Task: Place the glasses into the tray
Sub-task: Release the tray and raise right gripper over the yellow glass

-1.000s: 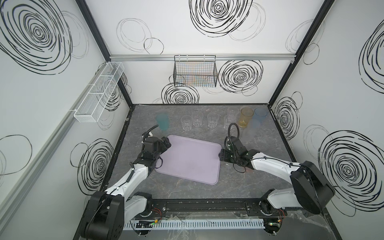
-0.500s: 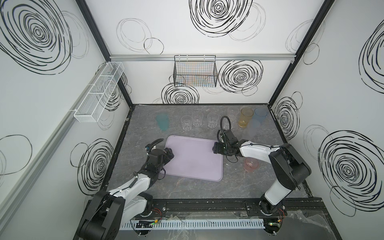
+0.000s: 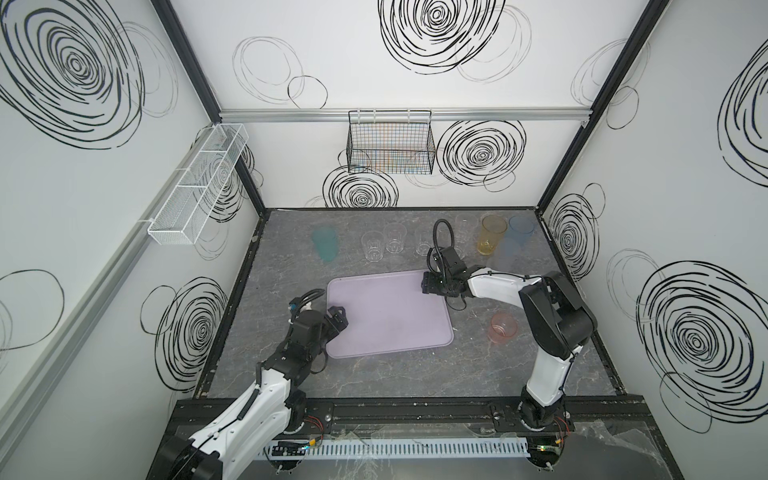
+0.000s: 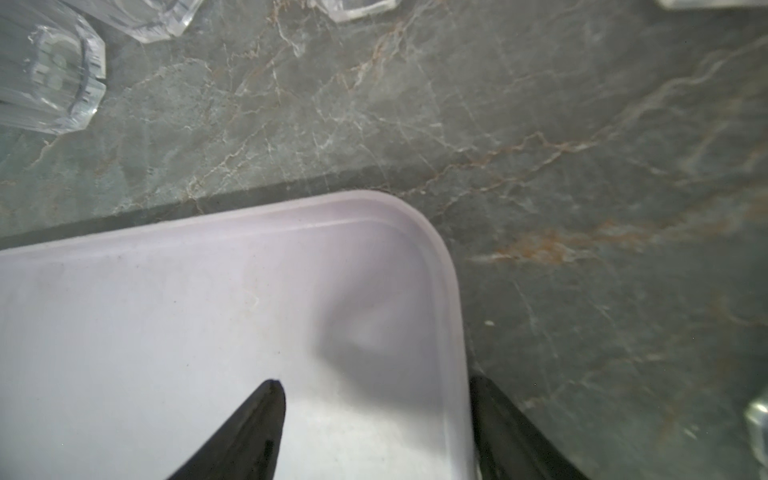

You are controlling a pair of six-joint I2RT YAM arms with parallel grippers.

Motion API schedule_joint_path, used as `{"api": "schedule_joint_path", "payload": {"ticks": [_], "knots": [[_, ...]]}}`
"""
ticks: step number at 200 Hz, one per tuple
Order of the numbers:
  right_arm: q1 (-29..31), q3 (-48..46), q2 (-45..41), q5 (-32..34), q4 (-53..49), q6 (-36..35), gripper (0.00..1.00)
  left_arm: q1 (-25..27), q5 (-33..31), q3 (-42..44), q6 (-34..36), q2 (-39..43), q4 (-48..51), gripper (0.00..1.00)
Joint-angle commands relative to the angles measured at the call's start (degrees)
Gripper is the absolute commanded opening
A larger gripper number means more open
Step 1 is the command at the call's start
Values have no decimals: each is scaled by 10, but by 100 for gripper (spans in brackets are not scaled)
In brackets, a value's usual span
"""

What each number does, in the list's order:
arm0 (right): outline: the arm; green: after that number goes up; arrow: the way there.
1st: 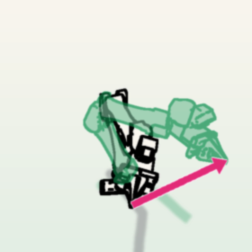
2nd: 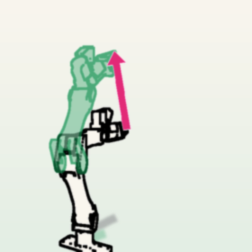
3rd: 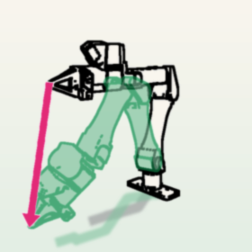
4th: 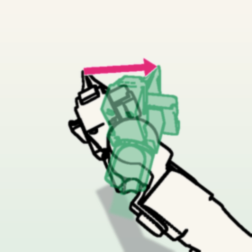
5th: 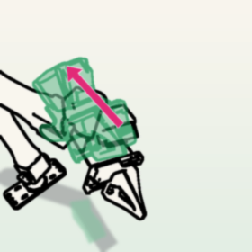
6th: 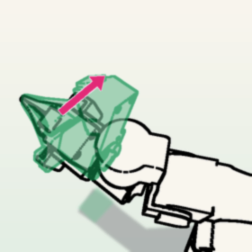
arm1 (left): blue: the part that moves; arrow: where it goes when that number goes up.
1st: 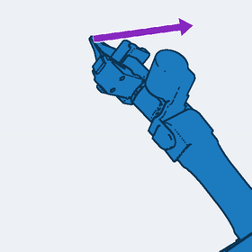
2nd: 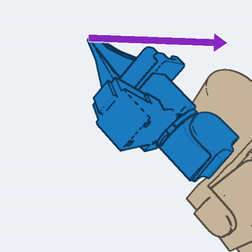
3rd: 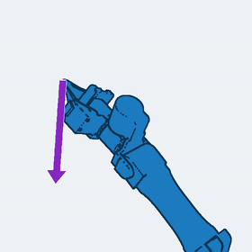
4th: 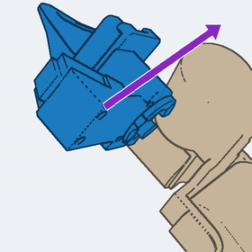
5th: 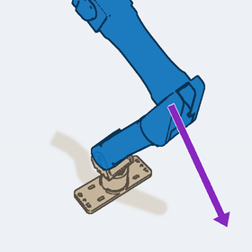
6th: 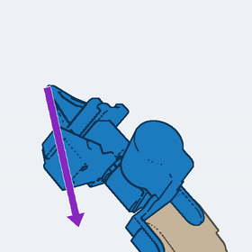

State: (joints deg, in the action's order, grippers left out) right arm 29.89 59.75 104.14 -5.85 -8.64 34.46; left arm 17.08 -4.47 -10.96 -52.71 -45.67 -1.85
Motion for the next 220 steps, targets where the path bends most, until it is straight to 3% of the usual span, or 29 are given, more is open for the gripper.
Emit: {"api": "schedule_joint_path", "payload": {"ticks": [1, 24, 76, 103, 125, 141, 181, 198, 220], "knots": [[3, -12, -66, 28, -29, -10, 75, -19, 35, -37, 64, -13, -7, 96], [11, 8, -91, 61, -77, -21, 76, -27, 53, -57, 62, -44, -32, 97], [13, 33, -202, 174, -117, -59, 78, -10, -12, -192, 144, -47, 25, 98], [-41, 57, -238, 207, -98, -90, 78, 53, 13, -309, 228, -102, 49, 98], [-116, 98, -229, 176, -95, -88, 78, 151, -38, -373, 310, -141, 62, 98], [-165, 135, -208, 164, -91, -85, 78, 213, -75, -366, 342, -158, 18, 97], [-253, 227, -132, 150, -92, -62, 77, 300, -114, -295, 339, -190, -97, 96], [-278, 270, -85, 131, -107, -58, 74, 320, -156, -260, 345, -190, -135, 96], [-295, 300, -43, 114, -119, -56, 68, 320, -165, -237, 348, -187, -144, 96]]}}
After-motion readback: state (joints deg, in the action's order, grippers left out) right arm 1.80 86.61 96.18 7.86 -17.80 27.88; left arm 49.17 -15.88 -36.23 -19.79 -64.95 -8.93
